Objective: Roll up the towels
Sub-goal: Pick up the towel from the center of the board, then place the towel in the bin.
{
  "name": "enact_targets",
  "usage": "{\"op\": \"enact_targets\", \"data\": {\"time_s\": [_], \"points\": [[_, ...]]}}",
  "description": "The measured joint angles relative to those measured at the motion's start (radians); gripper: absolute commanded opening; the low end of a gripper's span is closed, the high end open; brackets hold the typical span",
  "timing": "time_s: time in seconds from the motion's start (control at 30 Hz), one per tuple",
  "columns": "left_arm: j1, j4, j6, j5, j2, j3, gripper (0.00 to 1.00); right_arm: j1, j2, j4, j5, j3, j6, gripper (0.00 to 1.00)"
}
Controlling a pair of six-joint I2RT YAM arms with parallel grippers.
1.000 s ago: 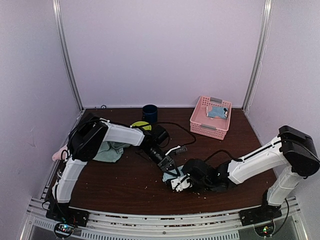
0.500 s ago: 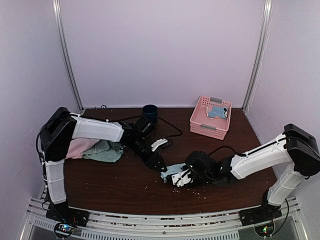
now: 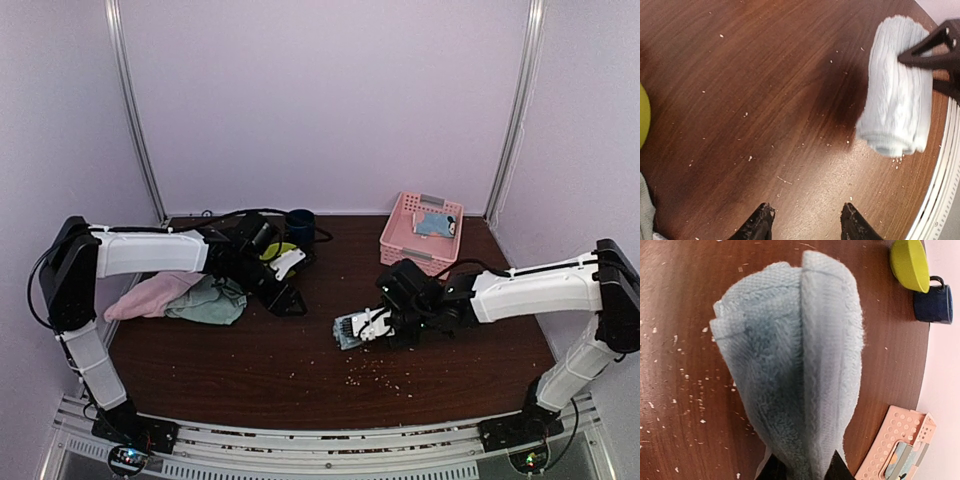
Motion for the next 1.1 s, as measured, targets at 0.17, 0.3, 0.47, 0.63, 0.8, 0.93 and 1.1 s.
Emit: {"op": "enact_targets", "data": {"time_s": [0.17, 0.3, 0.47, 0.63, 0.8, 0.93, 1.1], "points": [[0.001, 0.000, 0.000, -0.032, -0.036, -0.010, 0.49, -0.084, 0.000, -0.069, -0.051, 0.127, 0.023, 0.04], [0.001, 0.000, 0.000, -0.042, -0.046, -0.017, 0.46, -0.147, 0.000, -0.114, -0.089, 0.220, 0.039, 0.04], [0.001, -0.001, 0.000, -0.042, -0.060, -0.032, 0.45, -0.239, 0.002, -0.135, -0.109, 0.302, 0.046, 0.04], [0.001, 0.002, 0.000, -0.049, -0.082, -0.034, 0.46, -0.337, 0.038, -0.147, -0.119, 0.378, 0.053, 0.04], [0.001, 0.001, 0.000, -0.060, -0.101, -0.036, 0.46, -0.436, 0.106, -0.153, -0.125, 0.462, 0.051, 0.04], [0.001, 0.002, 0.001, -0.062, -0.103, -0.043, 0.46, -0.510, 0.176, -0.157, -0.134, 0.528, 0.041, 0.04], [0.001, 0.018, 0.000, -0.062, -0.109, -0.069, 0.45, -0.597, 0.306, -0.161, -0.133, 0.624, 0.025, 0.04]]}}
